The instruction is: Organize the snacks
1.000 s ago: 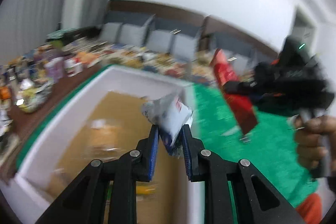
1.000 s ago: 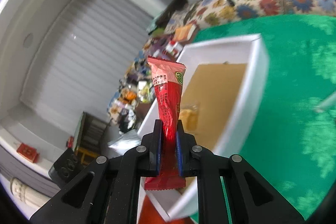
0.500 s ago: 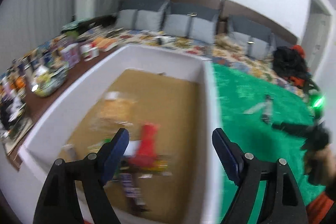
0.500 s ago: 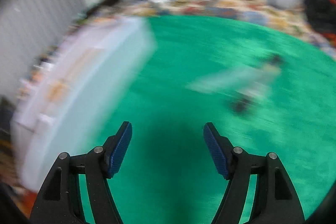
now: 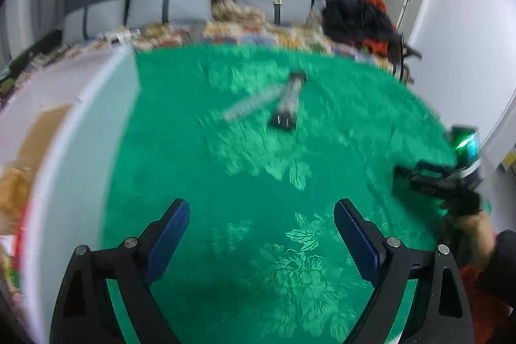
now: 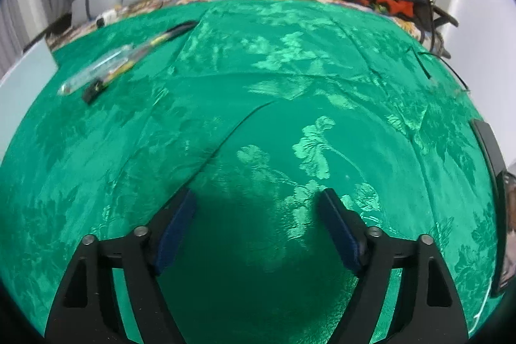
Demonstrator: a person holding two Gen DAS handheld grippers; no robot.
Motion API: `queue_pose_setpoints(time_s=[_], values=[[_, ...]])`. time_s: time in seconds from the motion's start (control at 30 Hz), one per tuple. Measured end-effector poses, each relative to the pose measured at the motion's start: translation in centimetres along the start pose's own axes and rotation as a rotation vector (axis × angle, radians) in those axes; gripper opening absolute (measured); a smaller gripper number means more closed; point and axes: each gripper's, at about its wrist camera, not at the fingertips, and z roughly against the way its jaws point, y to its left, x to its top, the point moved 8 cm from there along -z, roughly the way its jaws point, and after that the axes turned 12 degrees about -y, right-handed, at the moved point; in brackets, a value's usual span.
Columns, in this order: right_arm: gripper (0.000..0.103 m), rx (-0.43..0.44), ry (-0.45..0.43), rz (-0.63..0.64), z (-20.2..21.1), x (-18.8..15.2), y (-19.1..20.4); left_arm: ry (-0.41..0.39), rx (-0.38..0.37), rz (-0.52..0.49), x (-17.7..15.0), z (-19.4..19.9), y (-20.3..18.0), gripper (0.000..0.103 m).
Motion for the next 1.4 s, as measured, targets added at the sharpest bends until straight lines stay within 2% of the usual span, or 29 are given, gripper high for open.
queue_pose_setpoints(time_s=[0.2, 0.33, 0.47, 0.53, 0.63, 1.4], values=[[0.089, 0.000, 0.005, -0.014, 0.4, -0.3, -0.9, 0.075, 0.067, -0.037, -2.5, -6.1, 0.2, 0.090], [0.090, -0.001, 0.004, -0.013, 0.8, -0.5, -1.1, 0.090, 0.090, -0.068, -3.6, -8.1, 0.7, 0.090], [0.090, -0.001, 0.004, -0.013, 0.9, -0.6, -1.0, 0.077, 0.096, -0.092, -4.0, -8.2, 0.9, 0.093], [0.090, -0.002, 0.004, -0.012, 0.9, -0.5, -1.1, 0.083, 0.078, -0.086, -4.0, -8.4, 0.9, 0.101], [0.090, -0.001, 0.004, -0.013, 0.8, -0.5, -1.1, 0.098, 0.079, -0.106, -4.1, -8.7, 0.6, 0.103], [0.090, -0.002, 0.004, -0.011, 0.9, -0.6, -1.1, 0.098, 0.081, -0.106, -4.0, -8.6, 0.6, 0.103]])
